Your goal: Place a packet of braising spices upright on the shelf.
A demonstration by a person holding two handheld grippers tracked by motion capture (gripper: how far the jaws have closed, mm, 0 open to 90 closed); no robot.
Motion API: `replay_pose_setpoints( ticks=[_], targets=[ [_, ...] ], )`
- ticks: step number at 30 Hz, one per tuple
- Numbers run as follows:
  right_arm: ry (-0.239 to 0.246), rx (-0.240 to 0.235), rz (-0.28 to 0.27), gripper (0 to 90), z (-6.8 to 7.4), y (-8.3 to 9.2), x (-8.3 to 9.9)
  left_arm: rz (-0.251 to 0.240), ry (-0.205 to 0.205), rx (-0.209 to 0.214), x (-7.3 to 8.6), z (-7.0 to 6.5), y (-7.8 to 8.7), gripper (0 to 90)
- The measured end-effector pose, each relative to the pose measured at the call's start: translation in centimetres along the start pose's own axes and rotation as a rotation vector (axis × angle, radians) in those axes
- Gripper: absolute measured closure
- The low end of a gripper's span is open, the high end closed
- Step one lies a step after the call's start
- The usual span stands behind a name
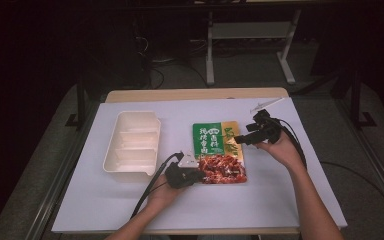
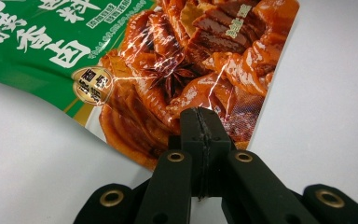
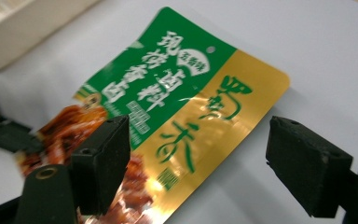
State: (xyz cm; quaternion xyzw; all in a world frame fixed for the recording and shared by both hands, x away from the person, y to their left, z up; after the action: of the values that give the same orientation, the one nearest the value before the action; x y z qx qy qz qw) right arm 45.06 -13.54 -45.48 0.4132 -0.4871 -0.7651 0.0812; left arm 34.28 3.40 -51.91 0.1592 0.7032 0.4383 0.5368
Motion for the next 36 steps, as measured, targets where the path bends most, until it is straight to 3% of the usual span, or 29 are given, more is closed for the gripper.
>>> replay_pose_setpoints(
  ticks=[4, 8, 11, 15, 23, 26, 28, 32, 34, 36],
  targets=[
    [-0.046, 0.021, 0.044, 21.4, -1.6, -2.1, -0.9, 0.001, 0.000, 0.010, 0.1, 0.0, 0.0, 89.8],
    [-0.075, 0.015, 0.024, 22.7, -2.6, -3.1, -1.5, -0.001, -0.007, 0.007, 0.1, 0.0, 0.0, 89.8],
    [-0.124, 0.025, 0.066, 23.2, -3.8, -4.5, -1.4, -0.006, -0.009, 0.001, 0.1, 0.0, 0.0, 89.8],
    [-0.146, 0.010, 0.081, 24.8, -4.1, -5.0, -1.1, -0.005, -0.014, 0.000, 0.1, 0.0, 0.0, 89.8],
    [-0.172, -0.086, 0.075, 36.4, -3.8, -5.6, -0.8, -0.005, -0.010, -0.003, 0.1, -0.1, 0.0, 89.7],
    [-0.167, -0.084, 0.078, 42.6, -3.7, -5.7, -0.8, -0.011, -0.012, -0.009, 0.1, -0.1, 0.0, 89.7],
    [-0.158, -0.058, 0.080, 52.3, -3.8, -5.4, -0.7, -0.012, -0.014, -0.012, 0.1, -0.1, 0.0, 89.7],
    [-0.151, -0.090, 0.035, 63.1, -3.5, -4.2, -1.2, -0.009, -0.018, -0.013, 0.1, -0.1, 0.0, 89.8],
    [-0.128, -0.141, 0.001, 69.3, -2.6, -3.4, -1.6, -0.012, -0.016, -0.015, 0.1, -0.1, 0.0, 89.7],
    [-0.120, -0.156, -0.003, 70.8, -2.3, -3.2, -1.6, -0.012, -0.019, -0.019, 0.1, -0.1, 0.0, 89.7]
  ],
)
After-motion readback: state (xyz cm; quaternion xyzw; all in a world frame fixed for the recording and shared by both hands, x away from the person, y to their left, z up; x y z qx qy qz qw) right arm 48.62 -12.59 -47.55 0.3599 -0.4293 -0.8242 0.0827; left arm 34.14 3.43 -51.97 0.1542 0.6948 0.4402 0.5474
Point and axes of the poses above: each handheld gripper's, and its own axes: y roughly backward along the jaws, x roughly out of its underside, z roughly to its left, the point moved 10 cm from there along -y, roughly forward along the jaws, and after that the axes turned 8 degrees about z, right-handed, at the moved point
